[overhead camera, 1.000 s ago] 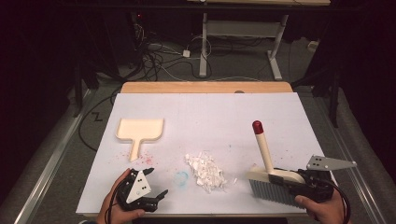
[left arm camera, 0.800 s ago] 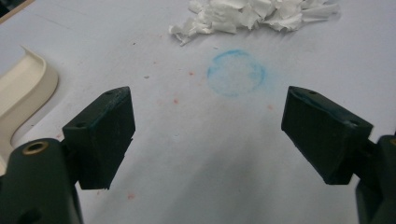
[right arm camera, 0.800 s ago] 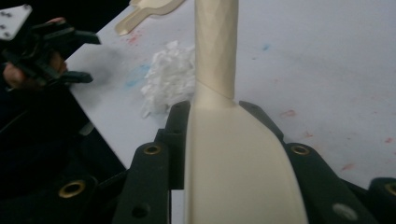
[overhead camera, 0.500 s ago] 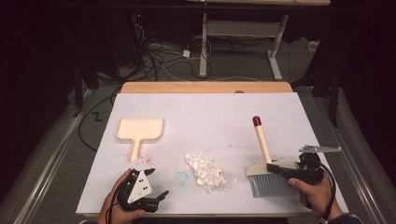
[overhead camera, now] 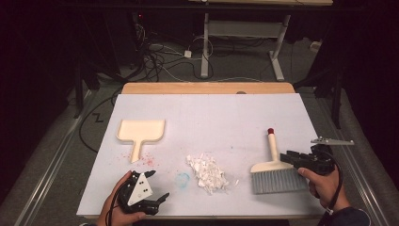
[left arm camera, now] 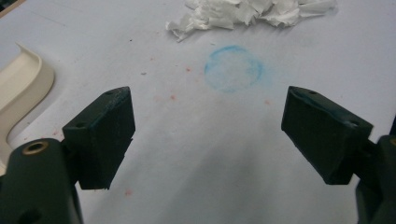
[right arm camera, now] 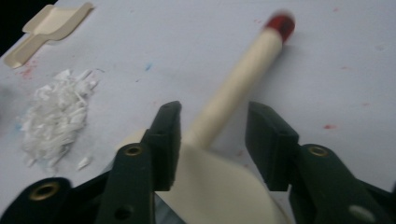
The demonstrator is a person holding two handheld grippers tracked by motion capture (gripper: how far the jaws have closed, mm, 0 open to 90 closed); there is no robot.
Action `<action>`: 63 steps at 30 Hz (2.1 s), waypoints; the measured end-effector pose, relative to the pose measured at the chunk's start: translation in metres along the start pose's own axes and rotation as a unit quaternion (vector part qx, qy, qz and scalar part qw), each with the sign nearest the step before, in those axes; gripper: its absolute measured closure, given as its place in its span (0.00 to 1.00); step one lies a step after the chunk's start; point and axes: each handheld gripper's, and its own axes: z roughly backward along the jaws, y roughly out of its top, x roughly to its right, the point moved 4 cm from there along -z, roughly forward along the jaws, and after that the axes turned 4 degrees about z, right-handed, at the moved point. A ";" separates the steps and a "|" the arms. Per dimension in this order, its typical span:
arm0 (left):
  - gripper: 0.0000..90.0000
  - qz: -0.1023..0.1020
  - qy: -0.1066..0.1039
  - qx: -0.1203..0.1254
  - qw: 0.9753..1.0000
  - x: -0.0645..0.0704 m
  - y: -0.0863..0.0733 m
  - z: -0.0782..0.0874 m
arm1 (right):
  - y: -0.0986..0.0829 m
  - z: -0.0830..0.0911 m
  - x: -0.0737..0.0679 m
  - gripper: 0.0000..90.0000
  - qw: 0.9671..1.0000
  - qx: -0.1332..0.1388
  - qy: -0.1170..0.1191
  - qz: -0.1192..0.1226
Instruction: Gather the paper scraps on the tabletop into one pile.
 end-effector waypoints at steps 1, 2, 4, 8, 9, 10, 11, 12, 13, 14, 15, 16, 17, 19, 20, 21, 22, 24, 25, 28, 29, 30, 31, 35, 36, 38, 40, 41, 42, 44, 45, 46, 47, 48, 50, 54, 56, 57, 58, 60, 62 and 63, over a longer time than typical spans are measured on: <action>0.18 0.000 0.000 0.000 1.000 0.000 0.000 0.000 | 0.000 0.000 0.001 0.66 1.000 0.001 -0.005 0.005; 0.18 0.000 0.000 0.000 1.000 0.000 0.000 0.000 | -0.001 0.000 0.001 0.66 1.000 -0.005 -0.001 0.008; 0.18 0.000 0.000 0.000 1.000 0.001 0.000 0.000 | -0.002 -0.003 -0.001 0.65 0.999 -0.015 -0.018 0.027; 0.18 -0.001 0.000 -0.001 1.000 0.001 0.000 0.000 | -0.001 -0.007 -0.011 0.65 0.993 -0.023 -0.063 0.096; 0.18 -0.001 -0.001 -0.001 1.000 0.001 0.000 -0.001 | 0.000 -0.008 -0.014 0.65 0.991 -0.019 -0.066 0.111; 0.18 -0.001 0.000 -0.001 1.000 0.001 0.000 -0.001 | 0.000 -0.008 -0.017 0.65 0.990 -0.017 -0.067 0.122; 0.18 0.000 -0.001 -0.001 1.000 0.000 0.000 -0.001 | 0.001 -0.009 -0.019 0.65 0.989 -0.019 -0.073 0.129; 0.18 0.000 -0.001 -0.002 1.000 0.000 0.000 -0.001 | 0.002 -0.011 -0.020 0.66 0.988 -0.022 -0.080 0.132; 0.18 0.001 -0.001 -0.003 1.000 0.000 0.000 -0.001 | 0.002 -0.014 -0.021 0.66 0.988 -0.028 -0.082 0.131; 0.18 0.001 -0.002 -0.003 1.000 0.000 0.000 -0.002 | 0.003 -0.018 -0.021 0.66 0.987 -0.033 -0.087 0.131; 0.18 -0.001 -0.002 -0.004 1.000 0.000 0.000 -0.002 | 0.003 -0.023 -0.019 0.68 0.986 -0.039 -0.096 0.129; 0.18 -0.002 -0.002 -0.004 1.000 0.001 0.001 -0.002 | 0.005 -0.028 -0.017 0.68 0.986 -0.046 -0.106 0.124; 0.18 -0.002 -0.002 -0.004 1.000 0.001 0.001 -0.002 | 0.006 -0.032 -0.016 0.68 0.985 -0.050 -0.110 0.122; 0.18 -0.002 -0.003 -0.005 1.000 0.000 0.001 -0.003 | 0.009 -0.041 -0.014 0.67 0.984 -0.065 -0.115 0.118; 0.18 -0.002 -0.003 -0.005 1.000 0.000 0.001 -0.003 | 0.009 -0.045 -0.013 0.67 0.985 -0.070 -0.111 0.112; 0.18 -0.001 -0.003 -0.005 1.000 0.000 0.001 -0.003 | 0.010 -0.049 -0.012 0.67 0.986 -0.075 -0.106 0.106; 0.18 -0.001 -0.003 -0.005 1.000 0.000 0.001 -0.003 | 0.010 -0.052 -0.010 0.66 0.985 -0.087 -0.112 0.098; 0.18 -0.002 -0.004 -0.005 1.000 0.001 0.000 -0.003 | 0.011 -0.058 -0.007 0.67 0.984 -0.087 -0.119 0.099; 0.18 -0.002 -0.003 -0.005 1.000 0.001 0.000 -0.002 | 0.011 -0.060 -0.006 0.69 0.985 -0.090 -0.116 0.094; 0.18 -0.004 -0.002 -0.004 1.000 0.001 0.000 -0.001 | 0.013 -0.068 -0.006 0.70 0.985 -0.091 -0.114 0.094; 0.18 -0.004 -0.002 -0.003 1.000 0.001 0.000 -0.001 | 0.013 -0.068 -0.007 0.69 0.984 -0.090 -0.119 0.097; 0.18 -0.002 -0.001 -0.003 1.000 0.001 0.000 -0.001 | 0.015 -0.068 -0.010 0.67 0.983 -0.087 -0.122 0.108; 0.18 -0.001 0.000 -0.003 1.000 0.000 0.000 -0.001 | 0.016 -0.067 -0.012 0.65 0.982 -0.083 -0.124 0.115; 0.18 0.001 0.002 -0.003 1.000 0.000 0.000 -0.001 | 0.025 -0.056 -0.022 0.56 0.981 -0.045 -0.126 0.138; 0.18 0.000 0.002 -0.003 1.000 0.000 0.000 0.000 | 0.028 -0.053 -0.024 0.54 0.980 -0.033 -0.131 0.146; 0.18 -0.003 0.009 -0.001 1.000 -0.001 0.000 0.000 | 0.032 -0.045 -0.031 0.50 0.977 -0.002 -0.130 0.167; 0.18 0.002 0.013 0.003 1.000 -0.003 0.000 0.001 | 0.037 -0.036 -0.038 0.46 0.973 0.037 -0.126 0.188; 0.18 0.002 0.015 0.004 1.000 -0.003 0.000 0.001 | 0.039 -0.030 -0.042 0.44 0.972 0.055 -0.122 0.192; 0.18 0.001 0.019 0.003 1.000 -0.003 0.000 0.001 | 0.041 -0.025 -0.046 0.40 0.969 0.073 -0.125 0.200; 0.18 0.005 0.020 0.001 1.000 -0.003 0.000 0.001 | 0.043 -0.015 -0.051 0.37 0.964 0.100 -0.119 0.214; 0.18 0.004 0.023 0.002 1.000 -0.003 0.000 0.001 | 0.043 -0.011 -0.054 0.34 0.962 0.110 -0.116 0.221; 0.18 0.005 0.027 0.002 1.000 -0.004 0.000 0.001 | 0.042 -0.006 -0.057 0.32 0.959 0.120 -0.116 0.229; 0.18 0.006 0.029 0.002 1.000 -0.004 0.000 0.001 | 0.041 -0.003 -0.059 0.31 0.956 0.127 -0.115 0.237; 0.18 0.006 0.030 0.002 1.000 -0.004 0.000 0.001 | 0.039 0.000 -0.061 0.29 0.954 0.131 -0.111 0.245; 0.18 0.005 0.036 0.002 0.999 -0.005 0.000 0.001 | 0.036 0.005 -0.064 0.27 0.949 0.142 -0.112 0.259; 0.18 0.006 0.042 0.002 0.999 -0.006 0.001 0.002 | 0.025 0.009 -0.071 0.23 0.941 0.154 -0.117 0.277; 0.18 0.006 0.045 0.004 0.999 -0.006 0.000 0.002 | 0.017 0.012 -0.072 0.22 0.935 0.155 -0.135 0.289; 0.18 0.006 0.047 0.005 0.999 -0.006 0.001 0.003 | 0.013 0.014 -0.073 0.22 0.932 0.160 -0.139 0.293; 0.18 0.007 0.049 0.006 0.999 -0.007 0.001 0.003 | 0.008 0.016 -0.074 0.21 0.930 0.166 -0.141 0.296; 0.18 0.006 0.054 0.007 0.999 -0.007 0.001 0.004 | 0.000 0.019 -0.074 0.20 0.931 0.170 -0.140 0.292; 0.18 0.006 0.058 0.007 0.998 -0.008 0.001 0.004 | -0.009 0.022 -0.071 0.20 0.931 0.167 -0.143 0.292; 0.18 0.006 0.060 0.007 0.998 -0.008 0.001 0.004 | -0.013 0.023 -0.069 0.20 0.932 0.169 -0.145 0.286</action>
